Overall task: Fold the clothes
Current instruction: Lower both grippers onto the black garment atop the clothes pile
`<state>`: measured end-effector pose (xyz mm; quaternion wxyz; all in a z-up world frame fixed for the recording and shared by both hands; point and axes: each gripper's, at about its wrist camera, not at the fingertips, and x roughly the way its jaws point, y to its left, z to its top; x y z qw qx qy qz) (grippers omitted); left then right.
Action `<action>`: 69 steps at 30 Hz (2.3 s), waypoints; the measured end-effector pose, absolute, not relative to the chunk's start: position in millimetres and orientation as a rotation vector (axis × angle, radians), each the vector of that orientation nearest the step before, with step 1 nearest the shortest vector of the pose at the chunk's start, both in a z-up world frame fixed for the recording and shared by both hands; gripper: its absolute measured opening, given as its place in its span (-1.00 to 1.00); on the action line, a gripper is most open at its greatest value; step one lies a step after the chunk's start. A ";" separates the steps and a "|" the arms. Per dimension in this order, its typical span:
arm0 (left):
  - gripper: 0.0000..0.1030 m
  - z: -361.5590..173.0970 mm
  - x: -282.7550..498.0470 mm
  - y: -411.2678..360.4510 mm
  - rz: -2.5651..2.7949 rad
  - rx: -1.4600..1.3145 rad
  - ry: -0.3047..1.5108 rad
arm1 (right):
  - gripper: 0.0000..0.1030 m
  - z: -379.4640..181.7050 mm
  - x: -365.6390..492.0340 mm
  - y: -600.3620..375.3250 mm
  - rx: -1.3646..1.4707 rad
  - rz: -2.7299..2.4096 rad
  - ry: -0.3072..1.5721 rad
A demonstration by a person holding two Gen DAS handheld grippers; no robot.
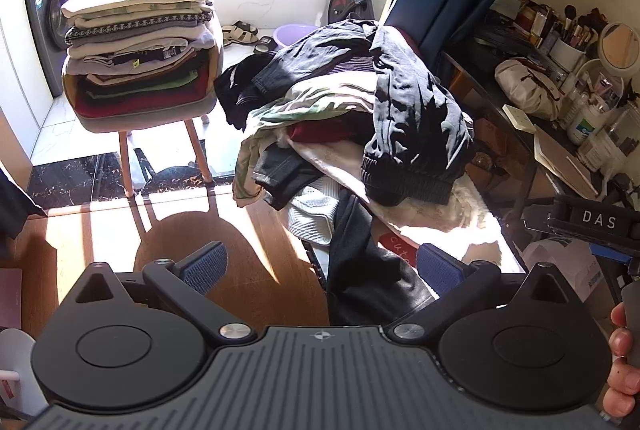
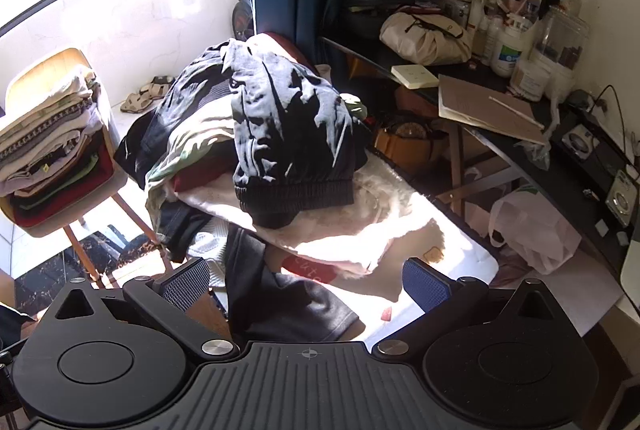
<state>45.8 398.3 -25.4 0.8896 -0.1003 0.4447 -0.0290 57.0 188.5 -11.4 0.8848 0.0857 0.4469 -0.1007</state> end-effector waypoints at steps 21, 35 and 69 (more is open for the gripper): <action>0.99 -17.0 230.0 417.6 -0.067 0.005 0.950 | 0.98 -22.9 208.4 172.5 0.432 -0.239 0.767; 1.00 -21.9 306.4 390.7 -0.232 0.067 0.974 | 0.96 -34.2 235.7 164.9 0.463 -0.345 0.783; 0.99 -58.6 446.3 480.8 -0.664 0.290 1.100 | 0.98 -16.1 294.7 347.8 0.451 -0.859 0.786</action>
